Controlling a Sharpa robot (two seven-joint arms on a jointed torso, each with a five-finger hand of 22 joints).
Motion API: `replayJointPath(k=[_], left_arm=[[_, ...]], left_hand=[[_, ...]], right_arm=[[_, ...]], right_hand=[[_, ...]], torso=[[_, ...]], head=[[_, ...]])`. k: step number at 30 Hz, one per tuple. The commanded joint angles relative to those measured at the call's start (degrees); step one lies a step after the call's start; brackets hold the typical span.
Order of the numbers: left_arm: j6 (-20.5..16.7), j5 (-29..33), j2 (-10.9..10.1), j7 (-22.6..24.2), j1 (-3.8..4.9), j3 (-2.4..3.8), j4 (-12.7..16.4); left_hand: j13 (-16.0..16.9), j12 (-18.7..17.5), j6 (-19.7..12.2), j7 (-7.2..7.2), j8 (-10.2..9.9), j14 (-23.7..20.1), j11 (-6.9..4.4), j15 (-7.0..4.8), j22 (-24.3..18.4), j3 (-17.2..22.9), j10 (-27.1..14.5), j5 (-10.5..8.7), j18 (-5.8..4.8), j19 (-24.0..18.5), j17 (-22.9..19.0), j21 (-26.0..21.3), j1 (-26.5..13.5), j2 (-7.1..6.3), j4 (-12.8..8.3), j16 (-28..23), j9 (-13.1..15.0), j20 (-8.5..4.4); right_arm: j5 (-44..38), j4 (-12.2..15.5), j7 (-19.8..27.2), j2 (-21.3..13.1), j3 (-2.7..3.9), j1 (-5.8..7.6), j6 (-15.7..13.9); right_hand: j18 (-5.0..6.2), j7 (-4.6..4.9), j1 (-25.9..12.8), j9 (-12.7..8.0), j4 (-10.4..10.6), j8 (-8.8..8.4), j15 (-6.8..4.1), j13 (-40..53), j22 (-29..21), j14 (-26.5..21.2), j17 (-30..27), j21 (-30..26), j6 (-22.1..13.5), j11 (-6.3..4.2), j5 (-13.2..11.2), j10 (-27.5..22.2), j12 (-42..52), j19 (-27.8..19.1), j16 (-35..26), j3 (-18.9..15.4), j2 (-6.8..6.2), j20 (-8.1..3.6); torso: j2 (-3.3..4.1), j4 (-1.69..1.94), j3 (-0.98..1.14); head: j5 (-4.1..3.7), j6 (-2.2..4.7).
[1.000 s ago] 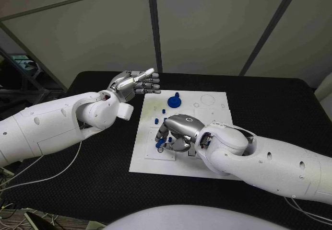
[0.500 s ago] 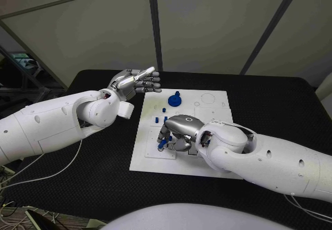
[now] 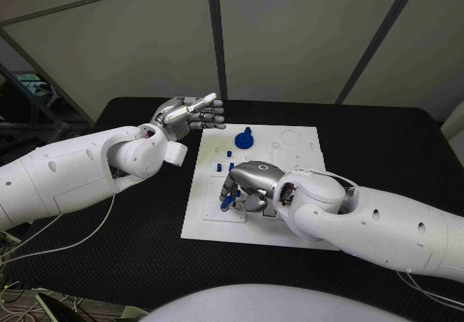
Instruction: Assemble the parts on the task board
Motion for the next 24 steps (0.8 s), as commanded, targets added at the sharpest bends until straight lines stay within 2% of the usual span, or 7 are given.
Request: replayJointPath(k=[1, 21, 23, 24], left_arm=[[0.6, 0.0, 0.0, 0.2, 0.09, 0.04, 0.0], [0.7, 0.0, 0.0, 0.4, 0.09, 0.04, 0.1], [0.6, 0.0, 0.0, 0.4, 0.09, 0.04, 0.1], [0.6, 0.0, 0.0, 0.4, 0.09, 0.04, 0.1]], left_hand=[[0.0, -0.2, -0.1, 0.30, 0.2, 0.4, 0.17, -0.12, 0.0, 0.1, 0.4, 0.03, 0.86, 0.5, -0.1, -0.3, 0.2, 0.36, -0.3, -0.2, -0.1, -0.02], [0.0, -0.2, 0.0, 0.29, 0.2, 0.4, 0.16, -0.13, -0.1, 0.1, 0.4, 0.02, 0.86, 0.6, -0.1, -0.3, 0.2, 0.40, -0.3, -0.2, -0.1, -0.02], [0.0, -0.2, 0.0, 0.29, 0.2, 0.4, 0.16, -0.13, -0.1, 0.1, 0.4, 0.02, 0.86, 0.6, -0.1, -0.3, 0.2, 0.40, -0.3, -0.2, -0.1, -0.02], [0.0, -0.2, 0.0, 0.29, 0.2, 0.4, 0.16, -0.13, -0.1, 0.1, 0.4, 0.02, 0.86, 0.6, -0.1, -0.3, 0.2, 0.40, -0.3, -0.2, -0.1, -0.02]], right_arm=[[-0.7, -0.2, -0.7, -0.1, -0.28, -0.20, 2.5], [-2.0, -0.3, -1.7, 0.4, -0.29, -0.21, 3.5], [-2.0, -0.3, -1.8, 0.5, -0.29, -0.21, 3.2], [-2.0, -0.5, -1.8, 0.6, -0.30, -0.21, 3.0]], right_hand=[[-0.44, 0.40, -0.4, 0.0, -0.1, 0.18, -0.31, 0.1, 0.1, 2.8, 0.0, 0.4, 0.2, 0.24, 0.3, 0.2, -0.3, 0.2, 0.2, 0.2, 0.15, -0.04], [-0.41, 0.37, -0.8, 0.1, 0.0, 0.17, -0.28, 0.1, -0.1, 2.8, -0.2, 0.3, 0.3, 0.24, 0.2, 0.2, -0.4, 0.0, 0.1, 0.1, 0.02, 0.01], [-0.38, 0.44, -1.1, 0.0, 0.0, -0.02, -0.23, 0.1, -0.2, 2.8, -0.2, 0.2, 0.0, 0.31, 0.1, 0.0, -0.6, -0.1, 0.1, 0.0, -0.11, 0.05], [-0.37, 0.84, -1.7, -0.3, 0.2, -0.71, 0.04, -0.1, -0.4, 2.7, -0.2, 0.0, -1.2, 0.63, 0.1, -1.1, -1.4, -0.3, 0.1, -0.1, -0.38, 0.18]], torso=[[-0.02, 0.05, -0.01], [0.02, 0.07, -0.05], [0.00, 0.03, -0.06], [0.00, 0.03, -0.06]], head=[[-0.05, -0.05], [0.07, -0.36], [0.09, -0.37], [0.09, -0.37]])
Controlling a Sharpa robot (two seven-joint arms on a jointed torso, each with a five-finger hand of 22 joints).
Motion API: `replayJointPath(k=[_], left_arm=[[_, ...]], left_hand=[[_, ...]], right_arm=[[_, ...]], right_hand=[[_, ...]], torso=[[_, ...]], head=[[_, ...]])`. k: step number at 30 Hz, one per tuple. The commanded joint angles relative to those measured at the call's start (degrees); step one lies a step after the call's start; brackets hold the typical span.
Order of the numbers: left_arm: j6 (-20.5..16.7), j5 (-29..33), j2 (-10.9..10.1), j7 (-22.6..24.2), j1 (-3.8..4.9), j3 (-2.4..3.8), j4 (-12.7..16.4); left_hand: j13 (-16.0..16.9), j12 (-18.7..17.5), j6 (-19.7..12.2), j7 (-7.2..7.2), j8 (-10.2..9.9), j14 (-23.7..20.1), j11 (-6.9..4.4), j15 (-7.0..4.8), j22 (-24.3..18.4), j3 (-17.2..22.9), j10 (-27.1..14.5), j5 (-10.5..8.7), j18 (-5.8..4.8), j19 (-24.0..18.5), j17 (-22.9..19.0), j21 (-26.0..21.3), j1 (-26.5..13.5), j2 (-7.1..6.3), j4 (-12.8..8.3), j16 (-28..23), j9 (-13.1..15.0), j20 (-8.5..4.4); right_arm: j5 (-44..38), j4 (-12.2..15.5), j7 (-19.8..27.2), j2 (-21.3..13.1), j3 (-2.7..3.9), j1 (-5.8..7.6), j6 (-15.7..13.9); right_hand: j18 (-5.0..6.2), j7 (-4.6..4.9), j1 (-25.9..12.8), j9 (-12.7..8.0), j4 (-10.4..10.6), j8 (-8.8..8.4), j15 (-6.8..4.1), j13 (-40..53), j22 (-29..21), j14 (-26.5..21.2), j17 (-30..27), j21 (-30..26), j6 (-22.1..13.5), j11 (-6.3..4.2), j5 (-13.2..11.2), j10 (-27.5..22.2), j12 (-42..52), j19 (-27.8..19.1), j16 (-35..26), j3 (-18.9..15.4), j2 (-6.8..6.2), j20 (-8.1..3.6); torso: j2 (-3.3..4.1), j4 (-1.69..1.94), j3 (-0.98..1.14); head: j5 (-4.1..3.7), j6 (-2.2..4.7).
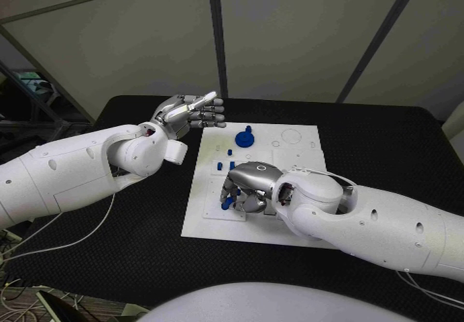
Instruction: Assemble the parts on the task board
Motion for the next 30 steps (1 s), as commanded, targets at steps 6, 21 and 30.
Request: replayJointPath(k=[6, 21, 30], left_arm=[[0.7, 0.0, 0.1, 0.4, 0.09, 0.04, 0.0], [0.8, 0.0, 0.2, 0.7, 0.09, 0.04, 0.0], [1.3, 0.3, 0.5, 1.1, -0.05, 0.03, -0.5]], left_hand=[[0.0, -0.2, 0.0, 0.29, 0.2, 0.4, 0.16, -0.13, -0.1, 0.1, 0.4, 0.02, 0.86, 0.6, -0.1, -0.3, 0.2, 0.41, -0.3, -0.3, -0.1, -0.02], [0.0, -0.2, 0.1, 0.18, 0.3, 0.4, 0.09, -0.13, -0.3, 0.1, 0.6, 0.01, 0.86, 0.6, -0.2, -0.4, 0.2, 0.51, -0.4, -0.5, -0.1, -0.02], [0.0, -0.2, 0.4, -0.17, 0.4, 1.5, -0.21, -0.33, -1.3, 0.1, 1.4, 0.00, 0.88, 1.1, -0.4, -0.4, 0.1, 0.65, -0.5, -2.5, 0.0, -0.17]], right_arm=[[-0.8, -0.5, -0.8, 0.4, -0.45, -0.11, -0.3], [-2.6, 1.2, 0.6, -1.7, -0.66, -0.21, -6.4], [-1.2, 4.2, 3.9, -6.0, -0.63, -0.31, -18.3]], right_hand=[[0.07, 1.86, -5.3, -1.5, 2.0, -2.62, 1.78, -1.4, -2.7, 2.4, -0.9, -1.8, -9.3, 2.59, -0.9, -8.4, -4.4, -1.9, -0.3, -2.4, -3.54, 1.71], [0.54, 0.81, -5.1, -1.2, 2.0, -2.34, 2.14, -1.2, -5.0, 2.1, -1.7, -3.6, -11.9, 3.00, -1.9, -12.8, -2.9, -3.1, -0.6, -6.7, -3.90, 2.30], [0.67, 1.14, -4.2, -1.2, 2.0, -2.30, 2.08, -1.0, -5.7, 1.9, -2.5, -4.1, -12.0, 2.90, -1.1, -13.2, -1.1, -3.1, -1.0, -8.1, -3.36, 2.29]], torso=[[-0.02, -0.02, 0.04], [-0.04, -0.07, 0.09], [-0.15, -0.29, 0.12]], head=[[0.04, -0.11], [0.10, -0.02], [-0.66, 0.83]])
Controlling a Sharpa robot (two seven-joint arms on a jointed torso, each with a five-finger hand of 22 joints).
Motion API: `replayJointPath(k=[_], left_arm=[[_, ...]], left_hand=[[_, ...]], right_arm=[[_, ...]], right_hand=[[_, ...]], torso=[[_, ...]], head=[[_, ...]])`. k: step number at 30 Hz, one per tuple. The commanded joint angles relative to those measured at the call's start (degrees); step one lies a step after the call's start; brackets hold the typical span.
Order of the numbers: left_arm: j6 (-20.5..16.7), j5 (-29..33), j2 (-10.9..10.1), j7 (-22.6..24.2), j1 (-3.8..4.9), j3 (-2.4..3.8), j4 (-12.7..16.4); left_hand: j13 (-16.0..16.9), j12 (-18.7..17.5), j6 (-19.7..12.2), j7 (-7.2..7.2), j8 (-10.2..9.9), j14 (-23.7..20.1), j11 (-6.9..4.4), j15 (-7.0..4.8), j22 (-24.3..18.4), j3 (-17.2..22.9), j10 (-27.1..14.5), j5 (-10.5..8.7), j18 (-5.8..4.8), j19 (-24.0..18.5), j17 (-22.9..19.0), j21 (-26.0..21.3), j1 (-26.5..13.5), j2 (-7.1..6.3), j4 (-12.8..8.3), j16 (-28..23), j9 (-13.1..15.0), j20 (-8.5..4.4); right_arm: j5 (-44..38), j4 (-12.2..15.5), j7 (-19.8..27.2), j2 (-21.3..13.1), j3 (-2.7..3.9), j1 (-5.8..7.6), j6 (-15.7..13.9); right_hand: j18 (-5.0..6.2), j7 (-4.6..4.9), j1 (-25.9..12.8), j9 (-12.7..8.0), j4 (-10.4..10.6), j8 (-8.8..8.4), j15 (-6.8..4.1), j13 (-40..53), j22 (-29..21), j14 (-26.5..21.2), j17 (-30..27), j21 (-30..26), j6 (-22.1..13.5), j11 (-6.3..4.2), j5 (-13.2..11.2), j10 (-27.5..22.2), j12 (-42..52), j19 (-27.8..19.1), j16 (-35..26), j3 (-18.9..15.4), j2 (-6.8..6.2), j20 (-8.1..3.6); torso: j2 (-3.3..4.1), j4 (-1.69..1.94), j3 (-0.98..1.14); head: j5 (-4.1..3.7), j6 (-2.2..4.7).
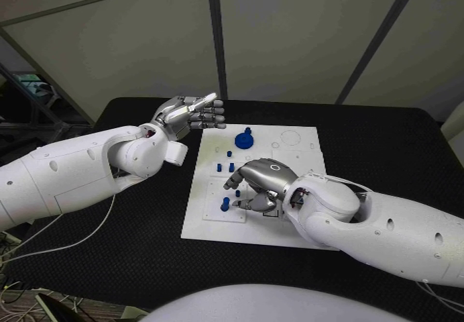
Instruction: Assemble the parts on the task board
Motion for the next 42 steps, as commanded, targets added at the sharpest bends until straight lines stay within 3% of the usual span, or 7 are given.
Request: replayJointPath(k=[1, 12, 17, 20, 22, 27, 42], left_arm=[[1.2, 0.4, 0.3, 1.0, -0.12, 0.03, -0.2], [1.0, 2.0, 1.0, 1.7, -1.40, 0.01, -1.9], [0.9, 2.4, 1.2, 1.8, -1.67, 0.00, -2.3], [0.9, 2.4, 1.3, 1.9, -1.73, -0.01, -2.4], [0.9, 2.4, 1.3, 1.8, -1.76, -0.02, -2.5], [1.0, 2.5, 1.4, 1.8, -1.79, -0.04, -2.5], [1.0, 2.5, 1.2, 1.8, -1.81, -0.05, -2.3]], left_hand=[[0.0, -0.2, 0.4, -0.10, 0.1, 0.3, 0.03, -0.02, -0.1, -0.1, 0.4, 0.00, 0.89, 0.3, -0.1, -0.2, 0.1, 0.65, -0.4, -0.3, 0.0, 0.15], [0.0, -0.5, 0.5, -0.15, 0.1, 1.2, -0.04, -0.09, -0.8, 0.0, 0.7, 0.01, 0.89, 0.6, -0.1, -0.2, 0.2, 0.72, -0.6, -1.6, 0.0, 0.08], [0.0, -0.5, 0.6, -0.17, 0.2, 1.4, -0.05, -0.11, -1.0, 0.1, 0.8, 0.02, 0.89, 0.7, -0.1, -0.2, 0.3, 0.75, -0.7, -1.9, 0.0, 0.05], [0.0, -0.6, 0.6, -0.17, 0.2, 1.5, -0.06, -0.11, -1.0, 0.1, 0.8, 0.02, 0.89, 0.8, -0.1, -0.2, 0.3, 0.76, -0.7, -2.0, 0.0, 0.05], [0.0, -0.6, 0.6, -0.17, 0.2, 1.5, -0.06, -0.11, -1.0, 0.1, 0.8, 0.02, 0.89, 0.8, -0.1, -0.2, 0.3, 0.76, -0.7, -2.0, 0.0, 0.05], [0.0, -0.6, 0.6, -0.17, 0.2, 1.6, -0.07, -0.11, -1.1, 0.1, 0.8, 0.02, 0.89, 0.8, -0.2, -0.2, 0.3, 0.75, -0.7, -2.1, 0.0, 0.04], [0.0, -0.6, 0.6, -0.17, 0.1, 1.6, -0.06, -0.11, -1.2, 0.1, 0.8, 0.01, 0.88, 0.8, -0.2, -0.2, 0.3, 0.74, -0.8, -2.3, -0.1, 0.04]], right_arm=[[1.7, 1.6, 2.9, -2.2, 0.05, 0.07, -8.6], [16.4, 7.4, 0.9, -15.6, 2.07, 0.43, -5.4], [17.7, 10.3, -5.8, -22.3, 2.46, 0.47, -3.0], [18.0, 11.4, -9.4, -24.8, 2.51, 0.46, -2.6], [18.1, 12.2, -11.8, -26.0, 2.53, 0.45, -2.5], [17.7, 13.1, -16.6, -26.8, 2.51, 0.39, -2.1], [17.4, 10.5, -24.3, -22.3, 2.18, -1.86, -0.9]], right_hand=[[0.69, 0.14, 0.6, 0.1, 0.0, 0.29, 0.27, 0.1, -0.2, 1.8, -0.4, -0.4, 0.5, -0.18, 0.3, 0.3, 0.9, -0.4, -0.6, -0.4, 0.34, -0.09], [0.50, 0.87, -0.1, 0.7, 1.8, 1.87, -0.64, 1.1, 0.9, 1.8, -0.9, 0.3, 5.2, -1.43, 0.7, 8.6, 6.7, 0.6, -0.8, -0.9, 0.80, -0.78], [-0.29, -1.18, -4.9, 1.3, 5.9, 3.69, -2.42, 4.8, 5.0, 2.8, 2.8, 3.1, 8.3, -3.64, 2.8, 16.3, 12.3, 3.3, 1.5, -4.8, -0.87, -2.27], [-1.02, -2.40, -8.8, 2.1, 9.8, 5.29, -3.41, 10.1, 8.5, 3.6, 6.5, 5.5, 9.6, -4.83, 10.0, 18.8, 18.6, 5.4, 3.8, -9.0, -1.64, -3.37], [-1.42, -3.40, -8.3, 3.3, 11.7, 6.76, -3.83, 30.7, 10.9, 4.1, 9.6, 7.2, 9.7, -5.56, 11.9, 20.3, 37.0, 6.8, 5.6, -12.4, -1.26, -4.29], [-2.20, -3.86, -7.5, 7.4, 13.3, 10.71, -4.19, 68.7, 14.4, 4.9, 15.2, 9.5, 8.3, -5.72, 12.3, 23.6, 68.0, 8.2, 8.6, -21.3, 2.16, -4.43], [-2.57, -3.25, -10.6, 9.6, 14.2, 12.30, -3.89, 75.1, 17.1, 5.4, 18.2, 11.2, 6.8, -5.44, 11.9, 25.9, 72.0, 9.3, 10.0, -25.3, 2.16, -3.97]], torso=[[-0.07, -0.10, 0.00], [-0.96, -0.96, 0.04], [-1.23, -1.21, -0.03], [-1.16, -1.32, -0.03], [-1.16, -1.42, -0.03], [-1.17, -1.38, -0.02], [-1.19, -1.22, -0.11]], head=[[-0.89, 0.53], [-2.21, 1.25], [-3.11, 1.01], [-3.70, 1.04], [-3.82, 1.06], [-4.17, 0.80], [-4.24, 0.56]])
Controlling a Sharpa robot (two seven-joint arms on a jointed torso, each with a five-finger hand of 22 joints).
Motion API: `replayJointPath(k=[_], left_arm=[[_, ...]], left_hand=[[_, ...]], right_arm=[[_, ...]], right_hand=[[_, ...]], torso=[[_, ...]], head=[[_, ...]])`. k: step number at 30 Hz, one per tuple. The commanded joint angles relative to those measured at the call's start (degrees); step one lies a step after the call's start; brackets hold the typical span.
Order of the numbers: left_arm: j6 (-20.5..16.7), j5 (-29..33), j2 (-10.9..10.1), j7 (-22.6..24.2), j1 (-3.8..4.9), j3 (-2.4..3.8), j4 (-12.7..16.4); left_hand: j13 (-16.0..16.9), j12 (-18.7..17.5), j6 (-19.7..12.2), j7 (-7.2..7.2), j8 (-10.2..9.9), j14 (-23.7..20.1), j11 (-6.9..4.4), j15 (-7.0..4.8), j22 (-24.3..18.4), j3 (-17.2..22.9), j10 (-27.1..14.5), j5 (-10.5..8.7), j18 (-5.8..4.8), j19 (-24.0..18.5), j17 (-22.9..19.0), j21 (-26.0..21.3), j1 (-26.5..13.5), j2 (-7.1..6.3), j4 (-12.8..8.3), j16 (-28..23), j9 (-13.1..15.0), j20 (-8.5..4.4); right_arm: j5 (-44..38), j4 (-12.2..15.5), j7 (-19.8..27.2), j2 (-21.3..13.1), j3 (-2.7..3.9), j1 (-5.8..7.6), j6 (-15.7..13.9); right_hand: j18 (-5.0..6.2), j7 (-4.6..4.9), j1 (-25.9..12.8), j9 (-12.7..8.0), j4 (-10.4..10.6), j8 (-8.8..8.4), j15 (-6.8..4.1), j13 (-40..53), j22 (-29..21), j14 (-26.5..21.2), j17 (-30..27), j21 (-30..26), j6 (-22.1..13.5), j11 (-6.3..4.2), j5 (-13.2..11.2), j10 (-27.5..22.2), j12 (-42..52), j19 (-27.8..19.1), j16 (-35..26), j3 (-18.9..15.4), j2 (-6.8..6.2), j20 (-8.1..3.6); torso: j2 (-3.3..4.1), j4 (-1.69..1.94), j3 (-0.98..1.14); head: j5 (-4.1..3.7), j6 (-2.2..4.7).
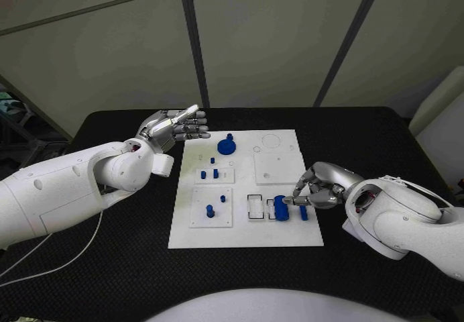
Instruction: Assemble the parts on the task board
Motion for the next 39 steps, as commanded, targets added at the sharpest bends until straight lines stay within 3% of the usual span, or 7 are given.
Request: replayJointPath(k=[1, 14, 19, 23, 29, 34, 39], left_arm=[[0.6, 0.3, 0.0, 1.1, 0.06, 0.03, 0.2], [0.7, 0.3, -0.1, 1.1, 0.06, 0.03, 0.3], [0.8, 0.3, -0.1, 1.0, 0.06, 0.03, 0.4], [0.7, 0.3, -0.1, 1.0, 0.06, 0.03, 0.4], [0.8, 0.3, -0.2, 0.9, 0.07, 0.04, 0.5], [0.8, 0.3, -0.3, 0.9, 0.07, 0.04, 0.5], [0.8, 0.3, -0.4, 0.8, 0.07, 0.04, 0.6]], left_hand=[[0.0, -0.4, 0.4, -0.01, 0.1, 0.3, -0.07, -0.02, 0.0, 0.0, 0.4, 0.01, 0.88, 0.4, -0.1, -0.2, 0.0, 0.43, -0.3, -0.2, -0.1, 0.04], [0.0, -0.4, 0.4, -0.01, 0.1, 0.3, -0.07, -0.02, -0.1, 0.0, 0.4, 0.01, 0.88, 0.4, -0.1, -0.2, 0.0, 0.43, -0.3, -0.2, -0.1, 0.04], [0.0, -0.4, 0.4, -0.01, 0.1, 0.3, -0.07, -0.02, -0.1, 0.0, 0.4, 0.01, 0.88, 0.4, -0.1, -0.2, 0.0, 0.43, -0.3, -0.2, -0.1, 0.04], [0.0, -0.4, 0.4, -0.01, 0.1, 0.3, -0.07, -0.02, -0.1, 0.0, 0.4, 0.01, 0.88, 0.4, -0.1, -0.2, 0.0, 0.43, -0.3, -0.2, -0.1, 0.04], [0.0, -0.5, 0.4, 0.02, 0.1, 0.4, -0.05, 0.00, -0.2, 0.0, 0.4, 0.01, 0.87, 0.4, -0.1, -0.2, 0.0, 0.44, -0.3, -0.5, -0.1, 0.04], [0.0, -0.5, 0.4, 0.02, 0.1, 0.4, -0.05, 0.00, -0.2, 0.0, 0.4, 0.01, 0.87, 0.4, -0.1, -0.2, 0.0, 0.44, -0.3, -0.5, -0.1, 0.04], [-0.1, -0.5, 0.4, 0.04, 0.1, 0.4, -0.04, 0.00, -0.2, 0.0, 0.4, 0.01, 0.87, 0.4, -0.1, -0.2, 0.0, 0.43, -0.4, -0.6, -0.1, 0.04]], right_arm=[[0.1, -0.5, -3.8, 0.8, -0.02, -0.41, 1.3], [-0.4, -2.2, -4.9, 4.1, -0.10, -1.80, 2.1], [-0.8, -2.9, -5.0, 4.9, -0.12, -2.07, 2.3], [-0.9, -3.2, -5.2, 5.3, -0.13, -2.20, 3.0], [-1.5, -3.6, -5.4, 5.7, -0.17, -2.32, 3.7], [-2.3, -3.8, -5.8, 5.8, -0.19, -2.39, 3.3], [-2.2, -3.5, -5.4, 5.5, -0.19, -2.43, 1.2]], right_hand=[[-0.75, 0.02, -0.6, 0.1, 0.0, 0.17, 0.23, 4.3, 0.1, 5.7, 13.1, 0.3, -0.4, 0.11, -0.2, 0.5, 0.5, 0.5, 0.4, -0.3, -0.17, 0.12], [-0.76, 0.06, -0.8, 0.3, 0.0, 0.24, 0.27, 4.3, 0.2, 5.7, 13.2, 0.4, -0.6, 0.15, -0.4, 0.5, 0.4, 0.5, 0.4, -0.5, -0.13, 0.16], [-0.76, 0.07, -0.8, 0.3, 0.0, 0.25, 0.28, 4.2, 0.2, 5.7, 13.1, 0.4, -0.7, 0.15, -0.4, 0.4, 0.3, 0.5, 0.4, -0.5, -0.11, 0.16], [-0.76, 0.07, -0.6, 0.4, -0.1, 0.35, 0.30, 4.1, 0.2, 5.7, 13.2, 0.4, -0.7, 0.17, -0.3, 0.3, 0.2, 0.4, 0.4, -0.4, 0.02, 0.19], [-0.76, 0.18, 3.7, 1.4, -0.7, 0.95, 0.41, 4.4, 0.4, 5.7, 13.3, 0.5, -1.3, 0.27, -0.1, 0.1, 0.1, 0.3, 0.4, 0.0, 0.27, 0.31], [-0.77, 0.20, 7.3, 1.9, -2.0, 1.39, 0.40, 4.7, 0.5, 5.7, 13.3, 0.6, -1.5, 0.26, 1.1, 0.2, 0.1, 0.3, 0.4, 0.7, 1.39, 0.33], [-0.82, -0.16, 10.0, 2.6, -3.0, 2.08, 0.17, 5.2, 0.9, 5.7, 13.4, 0.8, -0.9, -0.07, 4.9, 0.5, 0.3, 0.4, 0.5, 1.7, 3.17, 0.18]], torso=[[0.01, -0.02, -0.02], [0.06, -0.03, 0.00], [0.04, 0.15, -0.03], [0.01, 0.00, -0.04], [0.05, -0.06, -0.04], [0.00, -0.04, -0.06], [0.04, 0.02, -0.05]], head=[[0.04, -0.07], [-0.15, -0.29], [-0.24, -0.41], [-0.10, -0.44], [-0.06, -0.54], [0.01, -0.45], [0.03, -0.47]])
